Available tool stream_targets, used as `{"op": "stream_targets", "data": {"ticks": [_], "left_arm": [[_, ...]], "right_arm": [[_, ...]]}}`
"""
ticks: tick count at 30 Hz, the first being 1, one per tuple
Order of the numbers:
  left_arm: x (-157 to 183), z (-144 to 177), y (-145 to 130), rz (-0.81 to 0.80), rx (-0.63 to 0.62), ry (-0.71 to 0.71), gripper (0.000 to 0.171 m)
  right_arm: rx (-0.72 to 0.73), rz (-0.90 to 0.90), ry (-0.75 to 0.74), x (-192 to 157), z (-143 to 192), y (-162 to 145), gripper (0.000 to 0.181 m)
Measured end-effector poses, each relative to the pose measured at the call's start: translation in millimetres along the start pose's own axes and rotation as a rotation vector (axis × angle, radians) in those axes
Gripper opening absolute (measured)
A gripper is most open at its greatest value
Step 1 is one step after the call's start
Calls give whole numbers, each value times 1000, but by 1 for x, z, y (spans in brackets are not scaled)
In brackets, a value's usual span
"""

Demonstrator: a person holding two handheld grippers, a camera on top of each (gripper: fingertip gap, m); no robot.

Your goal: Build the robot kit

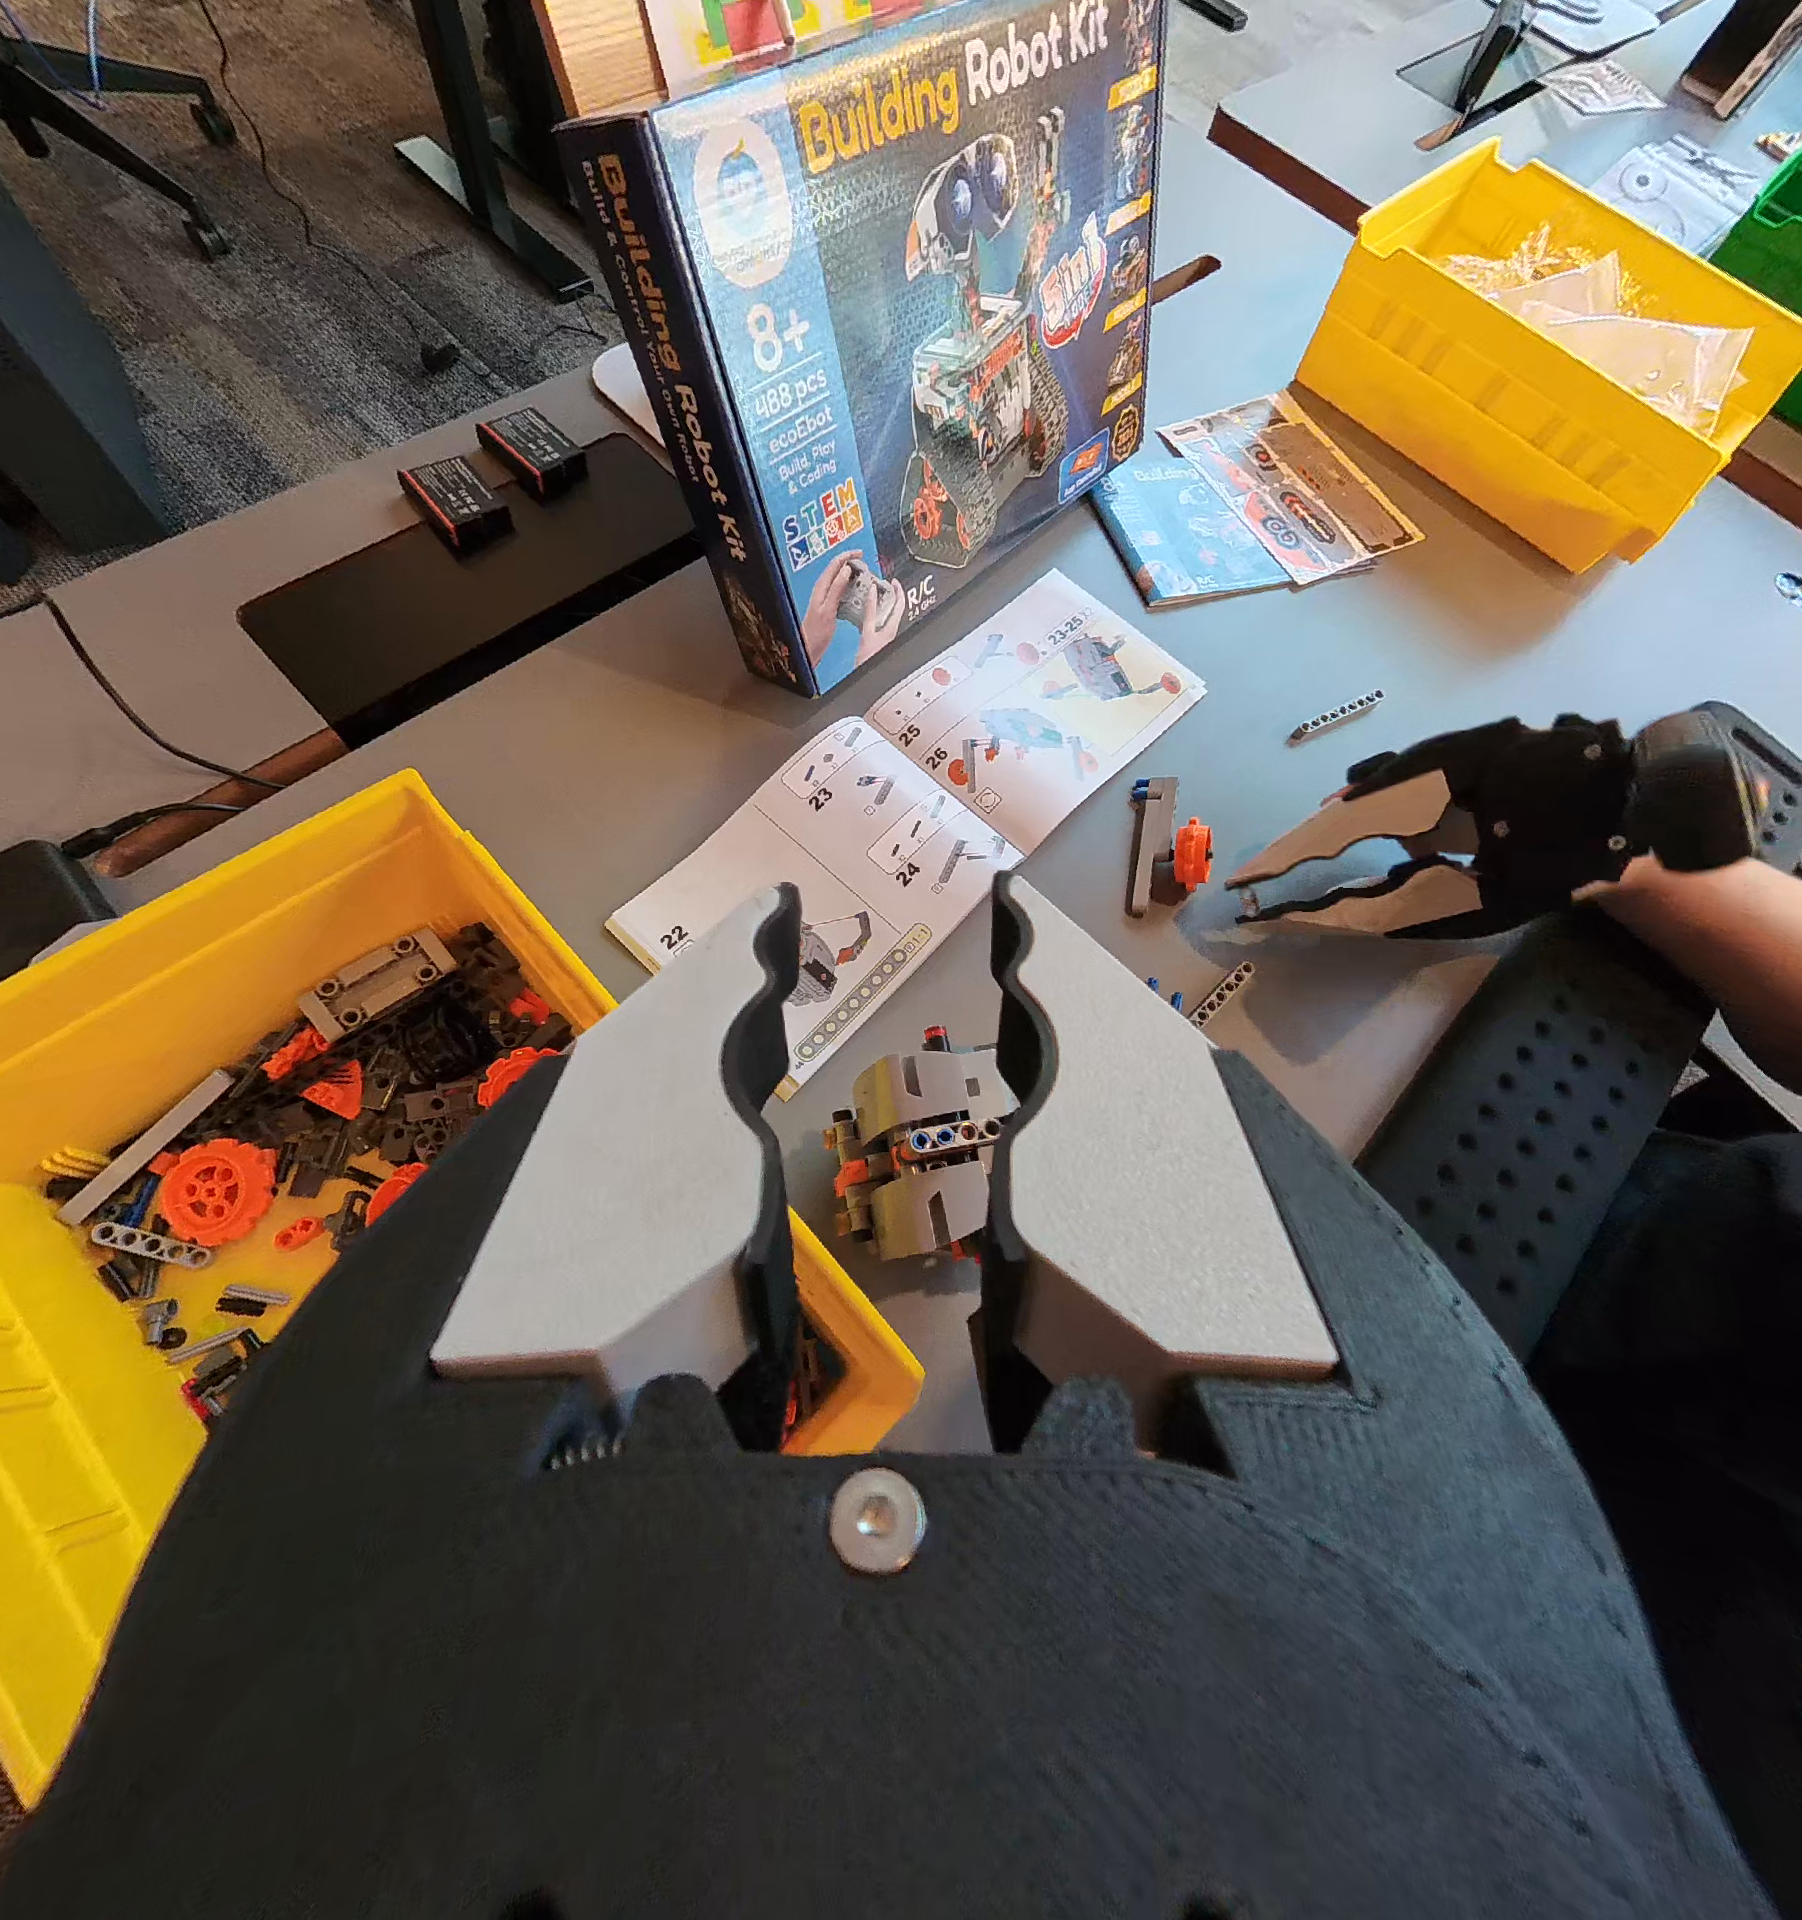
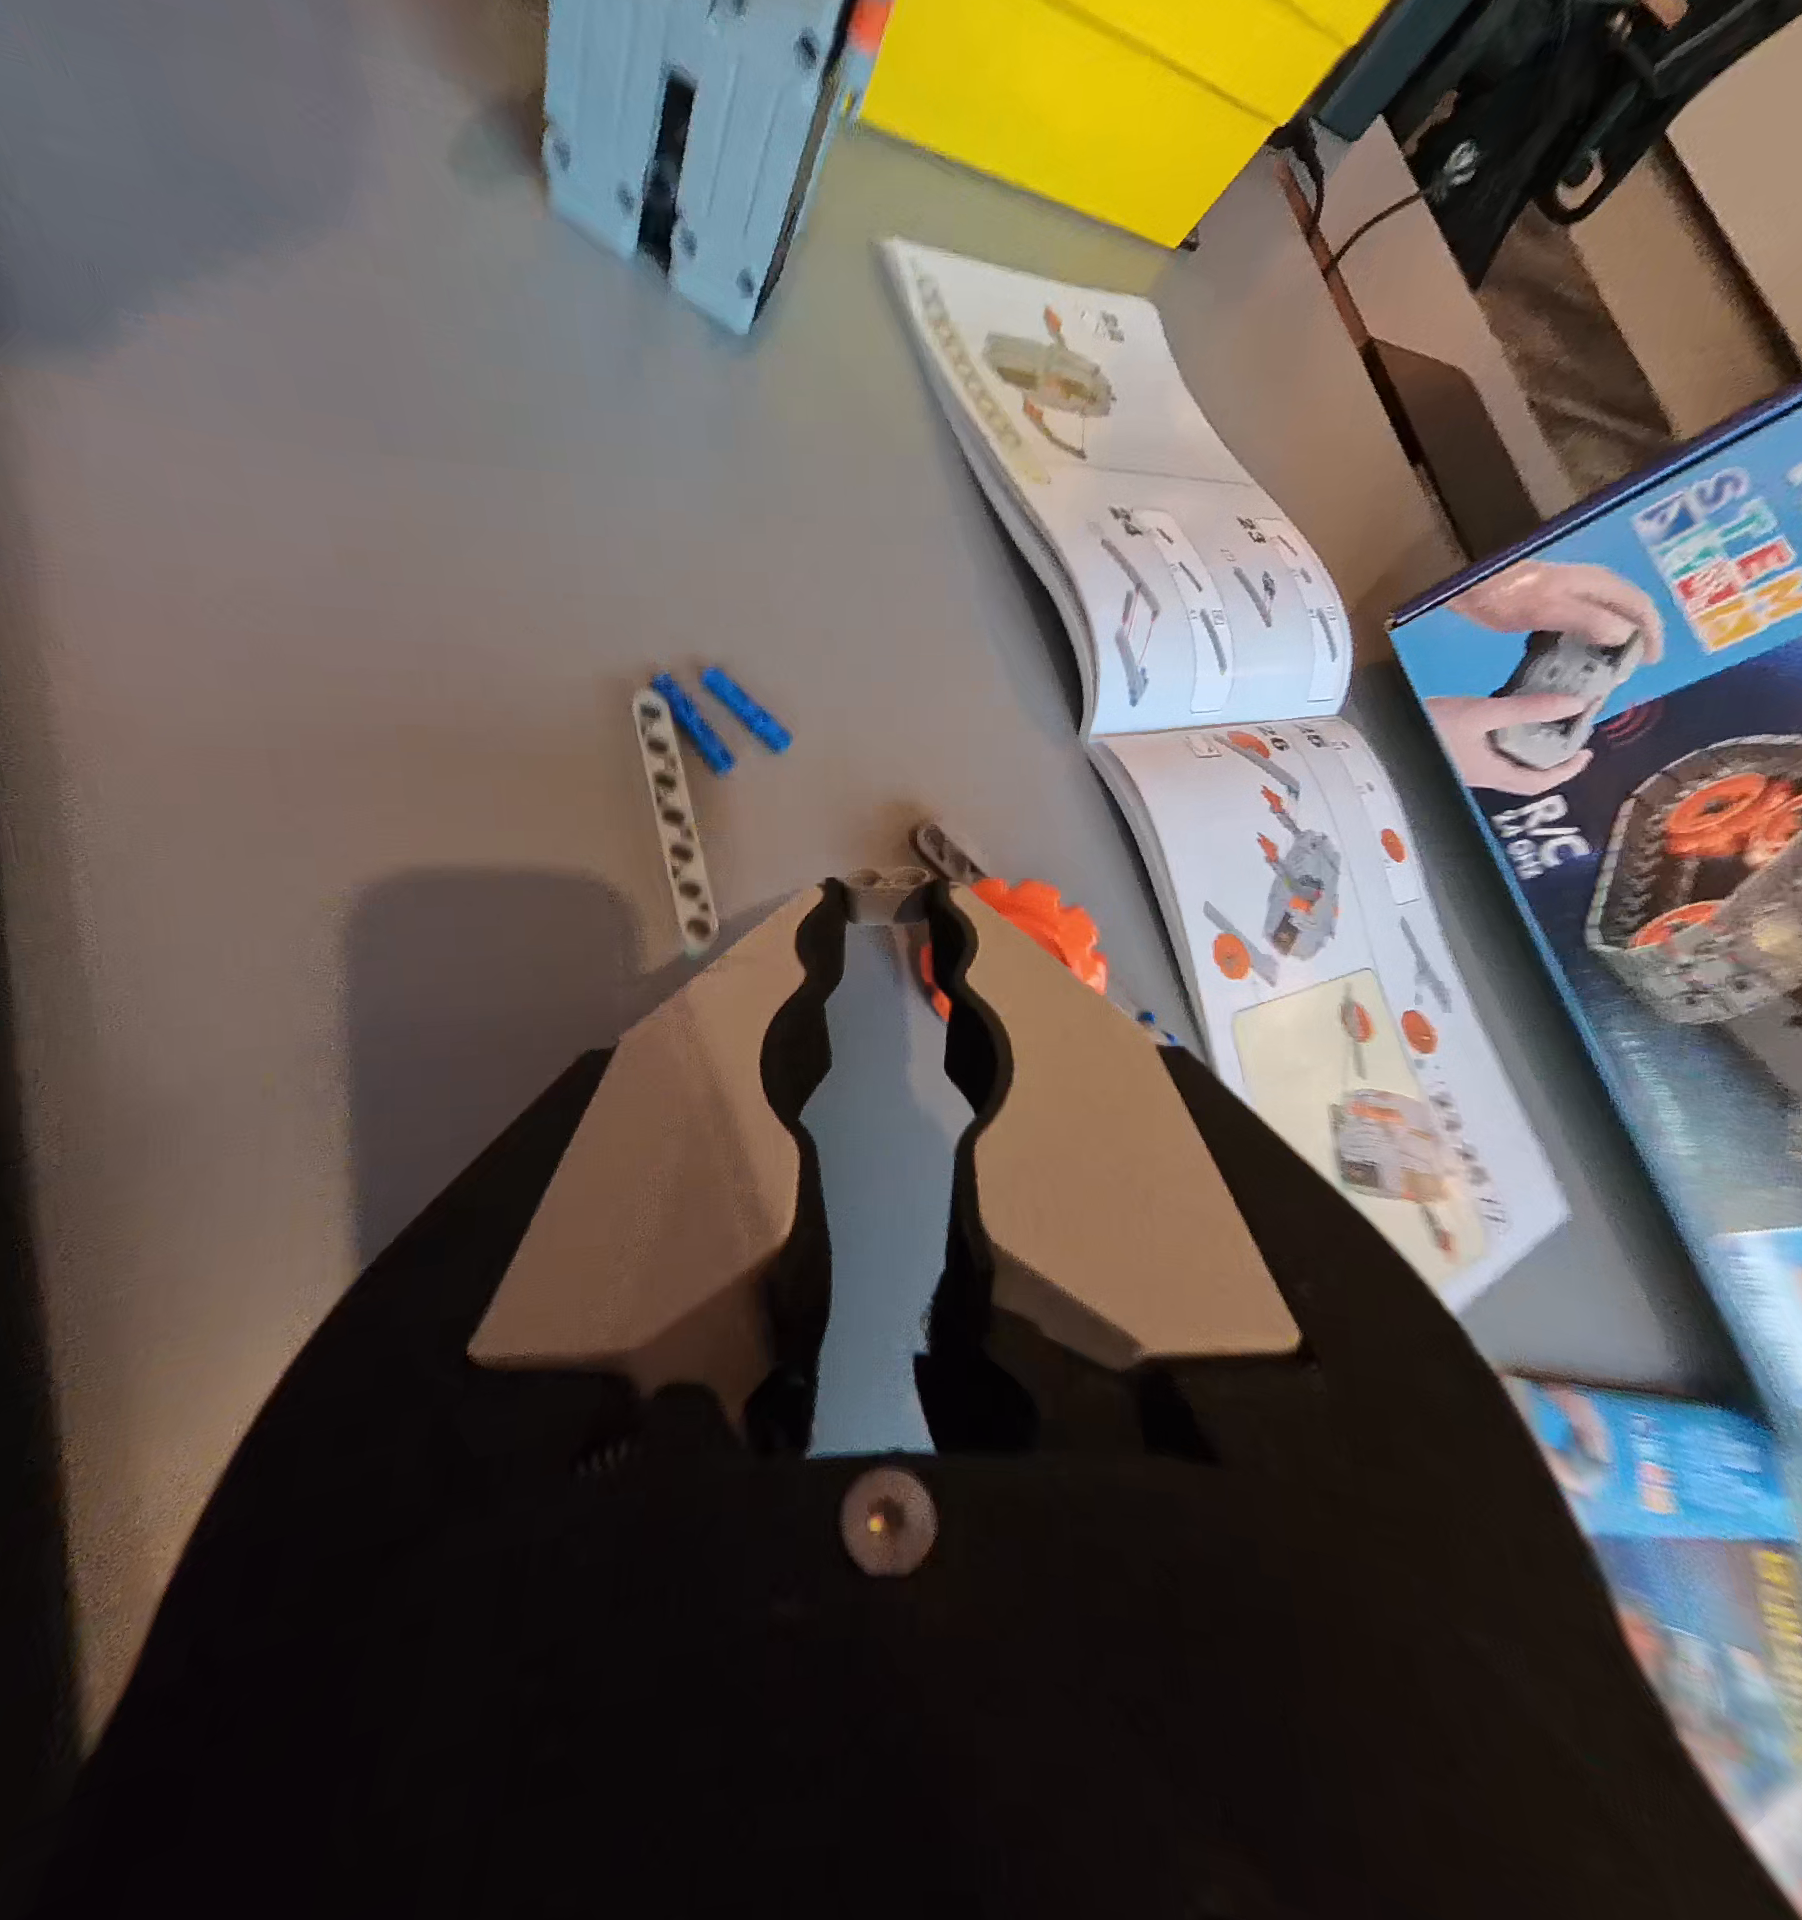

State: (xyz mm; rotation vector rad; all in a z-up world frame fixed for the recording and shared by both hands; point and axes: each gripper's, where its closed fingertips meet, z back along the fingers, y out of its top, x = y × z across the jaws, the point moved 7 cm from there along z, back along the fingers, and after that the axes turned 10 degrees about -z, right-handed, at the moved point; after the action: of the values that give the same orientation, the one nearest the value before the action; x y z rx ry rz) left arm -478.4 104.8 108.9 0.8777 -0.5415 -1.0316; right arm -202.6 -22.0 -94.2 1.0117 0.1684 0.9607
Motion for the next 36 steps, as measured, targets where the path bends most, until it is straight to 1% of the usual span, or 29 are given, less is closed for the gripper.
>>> {"op": "stream_targets", "data": {"ticks": [2,3,6,10,14,18,23,26,31,34,36], "left_arm": [[1,0,0,-7,-7,-2,35],[2,0,-1,-9,-12,-3,35],[3,-2,-2,-15,-27,-10,36],[3,-5,-2,-20,-34,-5,41],[4,-9,-3,-24,-57,-4,41],[3,-11,-4,-24,-71,-6,41],[4,-11,-5,-28,-81,-2,42],[4,-9,-5,-28,-78,0,42],[4,-12,-7,-28,-95,-4,42],[4,-14,-8,-30,-113,-4,42],[4,-15,-8,-33,-118,-2,42]], "right_arm": [[9,-119,70,-1,-5,5,14],[-5,-147,81,-1,-7,5,14],[-37,-135,47,1,-11,1,15],[-77,-171,101,-3,-14,-4,15],[-121,-146,127,-7,-19,-9,18],[-107,-150,127,-7,-18,-9,20],[-46,-147,97,0,-5,-6,20],[-43,-160,140,-2,2,-9,20],[-20,-178,252,-15,2,-4,20],[-12,-142,231,-18,-1,-2,19],[18,-135,196,-15,-3,2,19]]}}
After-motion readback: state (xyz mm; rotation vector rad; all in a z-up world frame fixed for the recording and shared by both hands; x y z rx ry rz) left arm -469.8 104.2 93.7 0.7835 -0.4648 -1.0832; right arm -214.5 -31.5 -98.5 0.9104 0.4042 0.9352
